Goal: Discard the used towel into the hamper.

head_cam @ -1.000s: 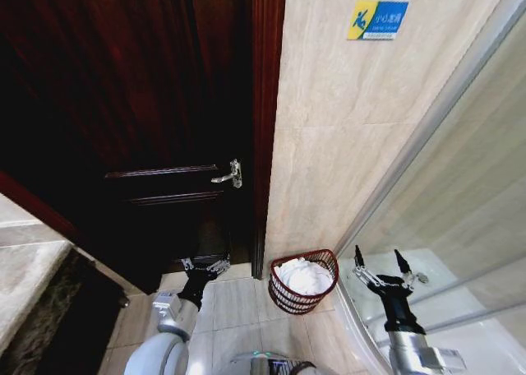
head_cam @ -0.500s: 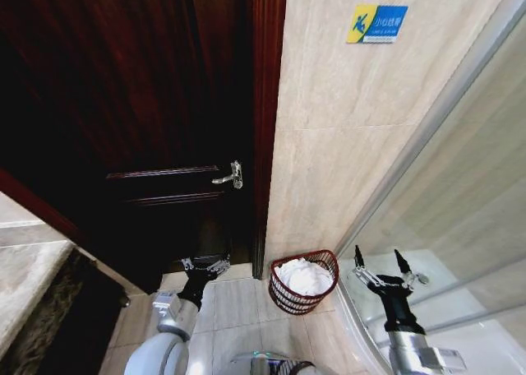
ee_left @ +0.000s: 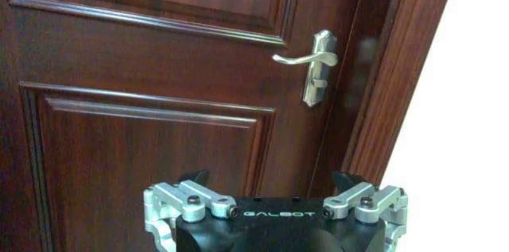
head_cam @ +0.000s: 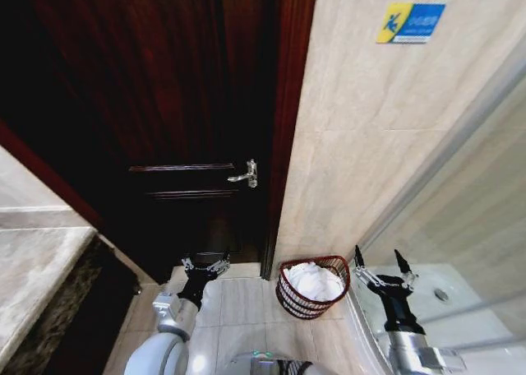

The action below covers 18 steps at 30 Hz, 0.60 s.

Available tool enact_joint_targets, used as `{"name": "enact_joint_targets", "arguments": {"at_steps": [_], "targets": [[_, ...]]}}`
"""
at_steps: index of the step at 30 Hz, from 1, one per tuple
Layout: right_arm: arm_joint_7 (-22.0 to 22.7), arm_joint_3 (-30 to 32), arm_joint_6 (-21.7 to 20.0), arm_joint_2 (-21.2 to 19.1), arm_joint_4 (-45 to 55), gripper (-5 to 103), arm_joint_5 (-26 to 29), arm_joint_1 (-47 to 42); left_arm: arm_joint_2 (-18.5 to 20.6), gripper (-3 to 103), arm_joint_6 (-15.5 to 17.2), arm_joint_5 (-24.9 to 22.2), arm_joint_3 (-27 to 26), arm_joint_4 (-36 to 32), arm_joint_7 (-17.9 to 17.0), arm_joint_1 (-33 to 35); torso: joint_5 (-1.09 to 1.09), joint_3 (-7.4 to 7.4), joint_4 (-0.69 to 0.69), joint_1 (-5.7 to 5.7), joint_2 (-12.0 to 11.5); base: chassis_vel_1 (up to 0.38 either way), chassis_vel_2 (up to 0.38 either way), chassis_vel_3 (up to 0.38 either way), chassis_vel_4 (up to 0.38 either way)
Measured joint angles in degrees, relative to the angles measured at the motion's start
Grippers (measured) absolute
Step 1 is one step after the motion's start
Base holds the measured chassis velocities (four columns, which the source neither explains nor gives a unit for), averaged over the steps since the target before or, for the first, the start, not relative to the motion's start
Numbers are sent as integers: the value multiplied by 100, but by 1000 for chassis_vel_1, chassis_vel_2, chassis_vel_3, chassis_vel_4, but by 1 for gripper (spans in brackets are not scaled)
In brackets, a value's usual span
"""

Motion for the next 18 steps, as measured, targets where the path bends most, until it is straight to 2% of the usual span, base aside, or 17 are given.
{"name": "enact_joint_targets", "arguments": {"at_steps": [18], "targets": [[0,0,0,0,0,100,0,0,0,100,0,0,0,0,0,0,0,147,1,126,275,0,0,0,0]]}}
